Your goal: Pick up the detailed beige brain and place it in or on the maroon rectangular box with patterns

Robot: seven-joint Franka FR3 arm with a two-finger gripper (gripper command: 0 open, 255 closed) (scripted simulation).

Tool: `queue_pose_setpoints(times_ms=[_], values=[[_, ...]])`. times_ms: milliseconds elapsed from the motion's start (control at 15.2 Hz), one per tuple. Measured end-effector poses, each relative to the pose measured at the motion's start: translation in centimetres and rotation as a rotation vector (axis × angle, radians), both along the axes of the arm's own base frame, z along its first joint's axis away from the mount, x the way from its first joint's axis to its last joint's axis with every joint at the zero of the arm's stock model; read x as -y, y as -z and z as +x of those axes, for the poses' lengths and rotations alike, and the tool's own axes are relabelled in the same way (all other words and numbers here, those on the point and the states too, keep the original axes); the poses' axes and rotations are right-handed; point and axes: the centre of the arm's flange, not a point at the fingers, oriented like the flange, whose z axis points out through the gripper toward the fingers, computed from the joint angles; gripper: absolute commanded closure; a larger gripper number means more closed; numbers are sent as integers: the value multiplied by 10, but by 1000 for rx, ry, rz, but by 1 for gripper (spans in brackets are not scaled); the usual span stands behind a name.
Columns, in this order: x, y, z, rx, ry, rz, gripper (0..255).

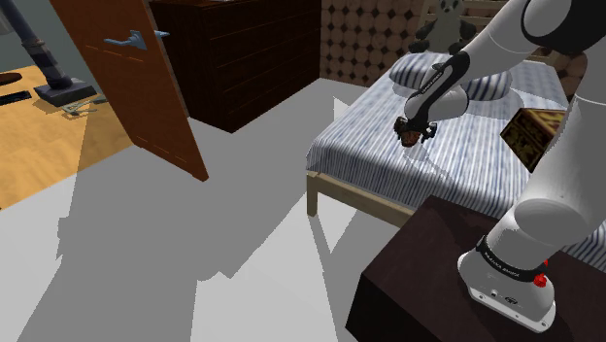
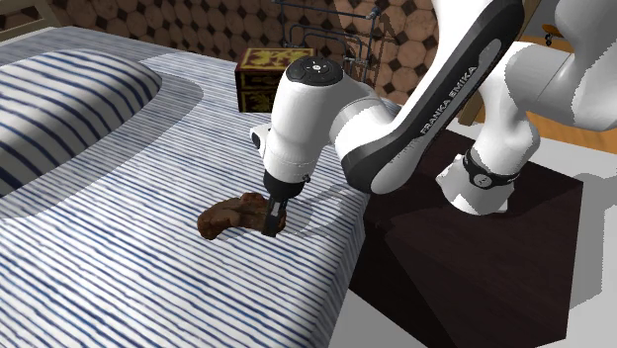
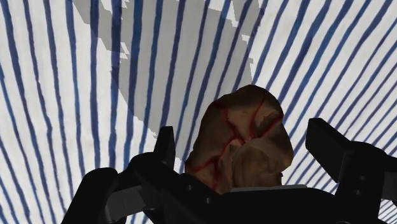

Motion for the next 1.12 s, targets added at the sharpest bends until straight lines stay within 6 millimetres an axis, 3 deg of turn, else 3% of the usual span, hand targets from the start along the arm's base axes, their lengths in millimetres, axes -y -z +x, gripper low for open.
queue_pose_setpoints(times_ms=[132,198,858,1122], values=[[0,0,0,0,0,0,0],[0,0,0,0,0,0,255],[0,0,0,0,-1,0,255],[0,-16,0,0,0,0,255]])
